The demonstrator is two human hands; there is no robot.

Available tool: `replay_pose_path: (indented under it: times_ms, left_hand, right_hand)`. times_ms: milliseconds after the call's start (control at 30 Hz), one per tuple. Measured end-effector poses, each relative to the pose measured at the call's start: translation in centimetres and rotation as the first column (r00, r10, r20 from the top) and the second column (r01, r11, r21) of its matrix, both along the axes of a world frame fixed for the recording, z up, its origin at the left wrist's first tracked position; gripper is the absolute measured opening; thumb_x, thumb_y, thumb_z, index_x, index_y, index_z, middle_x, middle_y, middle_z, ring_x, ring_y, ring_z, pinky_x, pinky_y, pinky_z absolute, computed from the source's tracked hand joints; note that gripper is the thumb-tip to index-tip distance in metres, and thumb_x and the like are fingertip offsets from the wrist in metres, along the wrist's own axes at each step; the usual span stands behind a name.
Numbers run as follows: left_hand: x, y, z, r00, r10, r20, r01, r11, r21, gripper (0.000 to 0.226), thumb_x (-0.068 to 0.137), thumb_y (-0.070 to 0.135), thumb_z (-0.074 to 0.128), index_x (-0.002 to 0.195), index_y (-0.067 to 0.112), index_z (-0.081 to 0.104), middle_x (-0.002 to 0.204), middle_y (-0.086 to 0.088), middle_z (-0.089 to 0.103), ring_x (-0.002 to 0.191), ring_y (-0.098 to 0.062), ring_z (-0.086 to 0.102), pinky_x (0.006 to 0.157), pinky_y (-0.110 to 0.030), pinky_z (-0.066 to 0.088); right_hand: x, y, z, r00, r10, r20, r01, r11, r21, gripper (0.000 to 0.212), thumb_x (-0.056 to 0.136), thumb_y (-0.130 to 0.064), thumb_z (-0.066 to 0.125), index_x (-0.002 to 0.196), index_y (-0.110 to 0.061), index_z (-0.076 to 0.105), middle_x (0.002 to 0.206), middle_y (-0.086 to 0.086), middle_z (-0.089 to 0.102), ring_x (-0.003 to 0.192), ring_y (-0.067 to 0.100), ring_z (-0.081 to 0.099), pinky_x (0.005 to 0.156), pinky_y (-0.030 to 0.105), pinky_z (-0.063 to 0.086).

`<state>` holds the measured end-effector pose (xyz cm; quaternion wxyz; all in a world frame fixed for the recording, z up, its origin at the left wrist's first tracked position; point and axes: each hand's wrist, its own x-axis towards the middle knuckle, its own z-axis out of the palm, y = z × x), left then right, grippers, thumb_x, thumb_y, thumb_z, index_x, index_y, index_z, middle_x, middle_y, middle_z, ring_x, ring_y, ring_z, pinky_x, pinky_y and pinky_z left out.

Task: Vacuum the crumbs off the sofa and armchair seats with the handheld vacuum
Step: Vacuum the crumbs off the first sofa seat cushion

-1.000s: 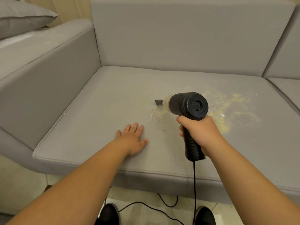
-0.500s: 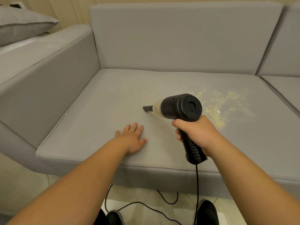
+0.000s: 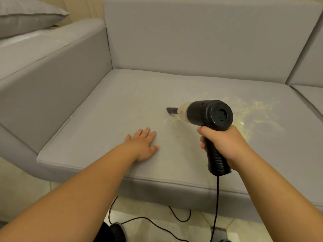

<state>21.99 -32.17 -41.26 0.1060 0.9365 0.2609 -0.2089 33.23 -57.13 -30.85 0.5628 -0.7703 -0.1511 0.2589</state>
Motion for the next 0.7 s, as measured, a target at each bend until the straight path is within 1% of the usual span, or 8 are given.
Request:
replay_pose_path:
  times_ms: [167,300,433,600,700]
  left_hand:
    - [-0.1,-0.2,-0.3,1.000,0.004,0.008,-0.004,1.000,0.013,0.073,0.105,0.064,0.024,0.164,0.035,-0.006,0.172,0.009,-0.016,0.159,-0.021,-0.009,0.125,-0.059,0.003]
    - [0.0,-0.6,-0.2,1.000,0.003,0.006,-0.003,1.000,0.018,0.073,0.104,0.064,0.024,0.165,0.035,-0.006,0.172,0.009,-0.015,0.159,-0.021,-0.009,0.125,-0.059,0.003]
    - [0.5,-1.3,0.3,1.000,0.015,-0.002,-0.015,1.000,-0.006,0.073,0.104,0.064,0.024,0.165,0.034,-0.003,0.172,0.009,-0.013,0.159,-0.021,-0.008,0.125,-0.059,0.003]
    - [1.0,-2.5,0.8,1.000,0.012,-0.013,-0.013,1.000,-0.027,0.073,0.105,0.062,0.024,0.165,0.032,-0.003,0.172,0.008,-0.013,0.159,-0.021,-0.009,0.126,-0.059,0.003]
    - [1.1,-3.1,0.8,1.000,0.011,-0.021,-0.012,1.000,-0.025,0.073,0.105,0.061,0.024,0.165,0.031,-0.004,0.172,0.008,-0.014,0.159,-0.021,-0.009,0.126,-0.059,0.002]
  right_hand:
    - [-0.4,-0.7,-0.1,0.999,0.038,-0.013,-0.038,0.999,0.002,0.014,0.088,-0.015,0.077,0.096,-0.005,0.072,0.073,0.010,0.072,0.062,0.021,0.068,0.073,0.044,0.059]
    - [-0.7,-2.1,0.2,0.998,0.069,-0.003,-0.069,0.998,-0.009,0.020,0.089,-0.015,0.076,0.100,0.000,0.070,0.073,0.012,0.071,0.064,0.023,0.067,0.073,0.044,0.059]
    - [-1.2,-3.2,0.3,0.996,0.093,-0.014,-0.093,0.996,-0.003,0.021,0.090,-0.014,0.076,0.103,0.001,0.070,0.074,0.013,0.071,0.065,0.024,0.067,0.074,0.045,0.058]
    - [-1.6,-4.8,0.4,0.993,0.117,-0.009,-0.117,0.993,-0.008,0.016,0.091,-0.012,0.075,0.102,-0.001,0.070,0.074,0.013,0.071,0.066,0.025,0.068,0.073,0.044,0.059]
    - [-1.5,-5.5,0.3,0.992,0.125,-0.015,-0.125,0.992,-0.004,0.018,0.091,-0.013,0.075,0.102,0.001,0.069,0.074,0.013,0.070,0.066,0.025,0.067,0.071,0.043,0.058]
